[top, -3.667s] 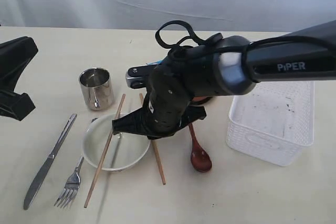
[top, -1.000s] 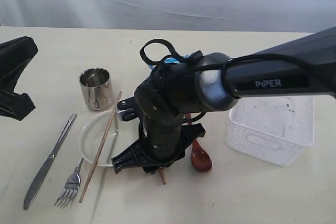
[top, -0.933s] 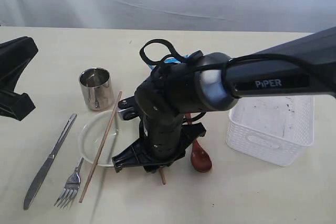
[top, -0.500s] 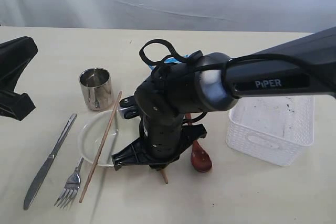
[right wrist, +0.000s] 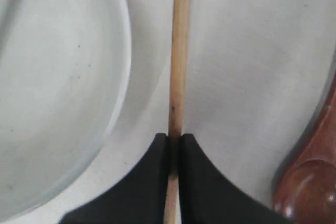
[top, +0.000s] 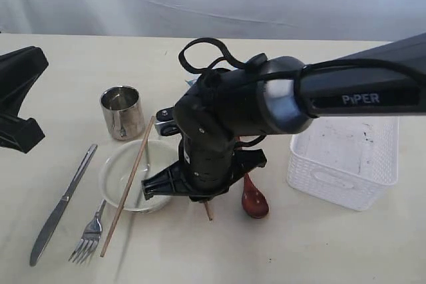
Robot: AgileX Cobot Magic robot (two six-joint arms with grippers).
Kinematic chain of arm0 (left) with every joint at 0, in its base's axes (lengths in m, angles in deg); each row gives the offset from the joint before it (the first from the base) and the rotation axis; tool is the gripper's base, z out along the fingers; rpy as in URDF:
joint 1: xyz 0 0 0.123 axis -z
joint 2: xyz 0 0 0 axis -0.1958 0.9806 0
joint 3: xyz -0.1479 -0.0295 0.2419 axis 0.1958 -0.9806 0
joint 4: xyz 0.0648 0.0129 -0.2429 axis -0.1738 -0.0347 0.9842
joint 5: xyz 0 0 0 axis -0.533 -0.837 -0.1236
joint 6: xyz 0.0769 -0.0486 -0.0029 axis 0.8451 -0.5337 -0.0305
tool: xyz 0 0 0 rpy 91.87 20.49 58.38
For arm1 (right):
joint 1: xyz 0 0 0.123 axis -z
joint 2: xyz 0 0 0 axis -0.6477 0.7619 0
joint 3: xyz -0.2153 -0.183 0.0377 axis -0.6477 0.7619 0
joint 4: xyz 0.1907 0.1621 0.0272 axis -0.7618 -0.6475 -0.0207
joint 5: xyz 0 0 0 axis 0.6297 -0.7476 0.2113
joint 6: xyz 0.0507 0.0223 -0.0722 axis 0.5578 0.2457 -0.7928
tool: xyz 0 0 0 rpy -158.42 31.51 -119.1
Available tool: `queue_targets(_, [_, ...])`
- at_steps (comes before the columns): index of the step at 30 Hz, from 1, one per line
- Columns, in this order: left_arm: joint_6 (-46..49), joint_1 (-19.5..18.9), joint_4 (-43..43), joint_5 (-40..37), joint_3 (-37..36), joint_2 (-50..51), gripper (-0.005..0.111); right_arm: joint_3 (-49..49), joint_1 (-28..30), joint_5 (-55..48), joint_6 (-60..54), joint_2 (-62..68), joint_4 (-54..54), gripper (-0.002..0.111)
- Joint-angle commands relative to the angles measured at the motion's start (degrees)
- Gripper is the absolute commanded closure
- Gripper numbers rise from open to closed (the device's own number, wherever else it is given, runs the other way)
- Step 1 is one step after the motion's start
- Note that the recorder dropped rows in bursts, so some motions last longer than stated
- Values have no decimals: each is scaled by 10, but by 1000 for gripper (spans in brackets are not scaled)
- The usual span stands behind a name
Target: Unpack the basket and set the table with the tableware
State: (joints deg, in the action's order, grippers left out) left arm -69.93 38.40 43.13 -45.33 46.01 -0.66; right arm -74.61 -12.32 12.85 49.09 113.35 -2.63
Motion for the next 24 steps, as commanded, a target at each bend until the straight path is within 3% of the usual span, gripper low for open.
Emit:
queue_targets(1, [2, 1, -2, 1, -3, -3, 107, 1, -1, -29, 25, -34, 23, 109])
queue_targets(7, [2, 1, -2, 1, -3, -3, 107, 1, -3, -65, 75, -82, 33, 109])
queue_targets(11, [2, 1, -2, 1, -3, -3, 107, 1, -35, -77, 117, -116, 10, 109])
queue_targets(18, [2, 1, -2, 1, -3, -3, 107, 1, -90, -42, 150, -121, -56, 109])
queue_targets(24, [2, 1, -2, 1, -3, -3, 107, 1, -115, -25, 232, -118, -50, 109])
